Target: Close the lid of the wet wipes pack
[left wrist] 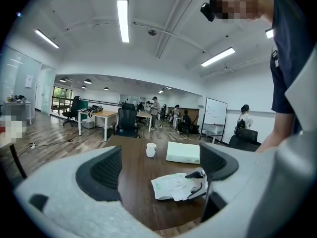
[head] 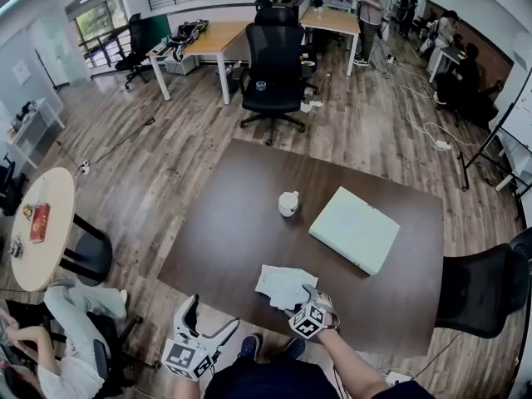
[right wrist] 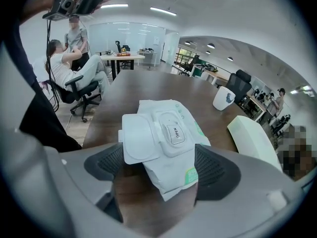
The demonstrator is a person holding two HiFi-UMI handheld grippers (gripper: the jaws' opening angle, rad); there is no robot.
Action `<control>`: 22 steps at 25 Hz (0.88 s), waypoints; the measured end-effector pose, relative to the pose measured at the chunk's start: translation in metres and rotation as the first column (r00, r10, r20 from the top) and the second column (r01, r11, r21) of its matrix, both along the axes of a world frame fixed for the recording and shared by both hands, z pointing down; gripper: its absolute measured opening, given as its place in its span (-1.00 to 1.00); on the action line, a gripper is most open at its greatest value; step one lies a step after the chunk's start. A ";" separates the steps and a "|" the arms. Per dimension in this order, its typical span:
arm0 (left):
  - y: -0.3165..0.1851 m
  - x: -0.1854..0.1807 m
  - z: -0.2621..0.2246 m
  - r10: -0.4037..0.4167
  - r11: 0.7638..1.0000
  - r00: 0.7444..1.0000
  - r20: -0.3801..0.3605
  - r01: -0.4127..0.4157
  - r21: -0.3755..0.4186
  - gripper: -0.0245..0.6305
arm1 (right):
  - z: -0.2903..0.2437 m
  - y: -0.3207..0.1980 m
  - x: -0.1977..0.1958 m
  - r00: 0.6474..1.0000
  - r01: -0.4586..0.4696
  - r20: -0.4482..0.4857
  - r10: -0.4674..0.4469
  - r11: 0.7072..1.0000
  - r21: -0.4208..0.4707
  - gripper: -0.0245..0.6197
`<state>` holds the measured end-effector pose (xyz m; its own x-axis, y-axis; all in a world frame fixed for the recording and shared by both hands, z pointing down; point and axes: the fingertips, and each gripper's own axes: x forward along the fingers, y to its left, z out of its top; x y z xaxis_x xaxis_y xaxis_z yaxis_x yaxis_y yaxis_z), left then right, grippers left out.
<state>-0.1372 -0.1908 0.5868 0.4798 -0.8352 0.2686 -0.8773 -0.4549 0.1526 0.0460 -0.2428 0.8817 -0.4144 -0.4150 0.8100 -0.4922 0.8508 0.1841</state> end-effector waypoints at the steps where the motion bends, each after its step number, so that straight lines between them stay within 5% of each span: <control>1: -0.001 0.000 0.000 -0.001 1.000 1.000 -0.001 0.001 0.000 0.55 | -0.001 0.000 0.000 1.000 -0.003 0.005 0.003 1.000 -0.001 0.52; 22: 0.004 -0.003 -0.004 0.006 1.000 1.000 -0.021 -0.006 0.006 0.55 | -0.037 -0.036 0.013 0.959 -0.222 0.174 0.223 0.975 -0.024 0.46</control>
<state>-0.1404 -0.1869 0.5828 0.4907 -0.8336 0.2537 -0.8710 -0.4614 0.1685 0.0587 -0.2789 0.8448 -0.4469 -0.5097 0.7352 -0.6936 0.7165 0.0751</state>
